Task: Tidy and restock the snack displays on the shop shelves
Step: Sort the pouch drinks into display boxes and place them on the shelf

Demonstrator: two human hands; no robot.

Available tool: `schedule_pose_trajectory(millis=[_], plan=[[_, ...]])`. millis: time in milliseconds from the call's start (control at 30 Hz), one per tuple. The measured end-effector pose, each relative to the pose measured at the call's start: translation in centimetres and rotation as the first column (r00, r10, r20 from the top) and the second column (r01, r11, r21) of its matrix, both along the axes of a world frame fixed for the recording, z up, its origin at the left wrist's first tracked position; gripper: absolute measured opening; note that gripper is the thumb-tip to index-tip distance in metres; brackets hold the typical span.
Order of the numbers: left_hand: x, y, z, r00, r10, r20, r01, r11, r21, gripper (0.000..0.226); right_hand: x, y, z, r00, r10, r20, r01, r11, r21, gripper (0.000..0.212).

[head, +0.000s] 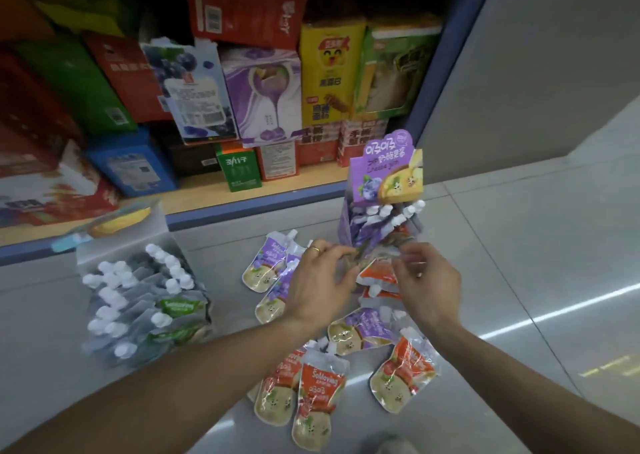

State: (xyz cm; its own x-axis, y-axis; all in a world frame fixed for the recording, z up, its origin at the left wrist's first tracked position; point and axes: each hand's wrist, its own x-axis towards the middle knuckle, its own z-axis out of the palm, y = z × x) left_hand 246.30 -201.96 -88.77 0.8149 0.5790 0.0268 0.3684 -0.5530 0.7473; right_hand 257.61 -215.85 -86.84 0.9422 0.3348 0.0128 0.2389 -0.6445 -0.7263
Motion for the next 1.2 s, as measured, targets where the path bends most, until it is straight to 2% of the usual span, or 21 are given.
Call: schedule_pose_trajectory(millis=[100,167,267,367,467,567,667,867,967,1100,1200], plan=[[3.8,-1.1,0.0,0.997,0.011,-0.071,-0.008,0.999,0.045,0.038,3.5,-0.7,0.2,0.996,-0.079,-0.048,0.082,0.995,0.057,0.026],[5.8,-1.8,-0.1,0.987,0.059,-0.152,-0.043,0.994,0.102,0.042,5.4,-0.5,0.2,0.997,-0.061,-0.037,0.063,0.996,0.061,0.035],[8.1,-2.5,-0.2,0.957,0.151,-0.247,-0.092,0.968,0.235,0.046,7.4,0.5,0.0,1.000,0.000,0.007,0.000,1.000,-0.011,0.050],[9.1,-2.1,-0.1,0.936,0.221,-0.274,-0.152,0.956,0.251,0.033,8.5,1.8,-0.5,0.997,0.080,0.006,-0.078,0.989,-0.125,0.061],[8.5,-1.2,-0.3,0.954,0.239,-0.184,-0.213,0.966,0.149,0.024,9.3,2.5,-1.3,0.993,0.111,0.042,-0.101,0.977,-0.190,0.050],[6.9,-0.6,-0.9,0.957,0.265,-0.121,-0.263,0.964,0.034,0.019,9.7,1.9,-1.2,0.994,0.089,0.066,-0.079,0.986,-0.145,0.031],[5.7,-0.2,-1.7,0.953,0.281,-0.109,-0.284,0.959,-0.015,0.017,9.7,0.8,-0.4,0.988,0.118,0.102,-0.108,0.989,-0.099,0.026],[5.8,-0.1,-2.2,0.958,0.264,-0.111,-0.264,0.964,0.015,0.021,10.1,0.6,-0.8,0.977,0.184,0.109,-0.160,0.967,-0.196,0.029],[5.9,0.2,-2.2,0.965,0.243,-0.102,-0.238,0.969,0.064,0.019,10.4,0.7,-1.1,0.983,0.158,0.091,-0.141,0.975,-0.173,0.033],[5.8,0.6,-2.0,0.978,0.201,-0.049,-0.193,0.972,0.134,0.013,10.1,0.9,-1.9,0.971,0.136,0.195,-0.119,0.988,-0.099,0.033],[5.9,0.8,-1.8,0.991,0.136,-0.011,-0.130,0.968,0.217,0.016,10.0,1.2,-2.7,0.976,0.146,0.163,-0.122,0.982,-0.145,0.032]])
